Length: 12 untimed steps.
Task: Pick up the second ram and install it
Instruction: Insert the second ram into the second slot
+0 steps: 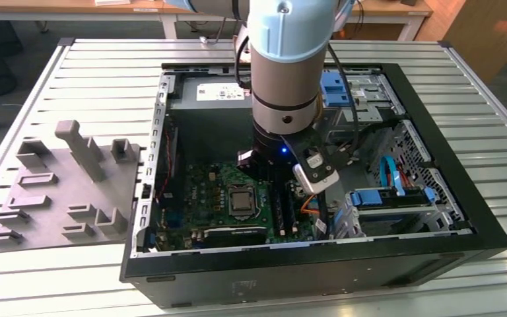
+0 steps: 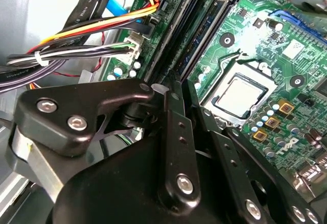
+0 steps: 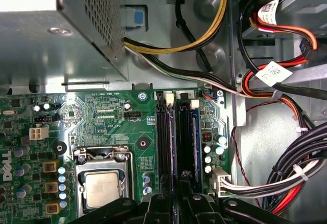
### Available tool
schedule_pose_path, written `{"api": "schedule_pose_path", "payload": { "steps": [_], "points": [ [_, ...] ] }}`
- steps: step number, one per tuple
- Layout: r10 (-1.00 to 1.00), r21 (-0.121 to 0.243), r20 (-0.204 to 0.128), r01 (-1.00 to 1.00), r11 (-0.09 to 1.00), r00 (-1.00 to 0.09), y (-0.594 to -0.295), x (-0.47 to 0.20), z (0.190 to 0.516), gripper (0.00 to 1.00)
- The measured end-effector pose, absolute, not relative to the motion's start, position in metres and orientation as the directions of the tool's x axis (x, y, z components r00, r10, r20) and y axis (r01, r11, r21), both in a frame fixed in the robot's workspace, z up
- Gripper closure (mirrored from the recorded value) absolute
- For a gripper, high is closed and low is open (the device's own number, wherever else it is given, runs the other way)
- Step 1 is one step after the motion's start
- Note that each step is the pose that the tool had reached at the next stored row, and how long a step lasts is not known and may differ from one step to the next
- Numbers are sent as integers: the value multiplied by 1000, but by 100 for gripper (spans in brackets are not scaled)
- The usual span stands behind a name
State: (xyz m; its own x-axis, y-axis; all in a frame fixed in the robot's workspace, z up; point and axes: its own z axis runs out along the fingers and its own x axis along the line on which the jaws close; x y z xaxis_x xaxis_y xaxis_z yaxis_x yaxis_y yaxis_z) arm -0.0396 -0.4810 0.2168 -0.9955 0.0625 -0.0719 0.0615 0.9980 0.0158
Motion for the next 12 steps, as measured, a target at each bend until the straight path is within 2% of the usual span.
{"api": "schedule_pose_path", "payload": {
  "steps": [4, 5, 6, 12],
  "points": [
    [62, 16, -72, 62, 998, -995, -481, -40, 217, 81],
    [62, 16, -72, 61, 998, -995, -481, -40, 217, 87],
    [62, 16, -72, 62, 998, -995, -481, -40, 217, 88],
    [63, 16, -72, 62, 998, -995, -481, -40, 217, 88]
  ]
}}
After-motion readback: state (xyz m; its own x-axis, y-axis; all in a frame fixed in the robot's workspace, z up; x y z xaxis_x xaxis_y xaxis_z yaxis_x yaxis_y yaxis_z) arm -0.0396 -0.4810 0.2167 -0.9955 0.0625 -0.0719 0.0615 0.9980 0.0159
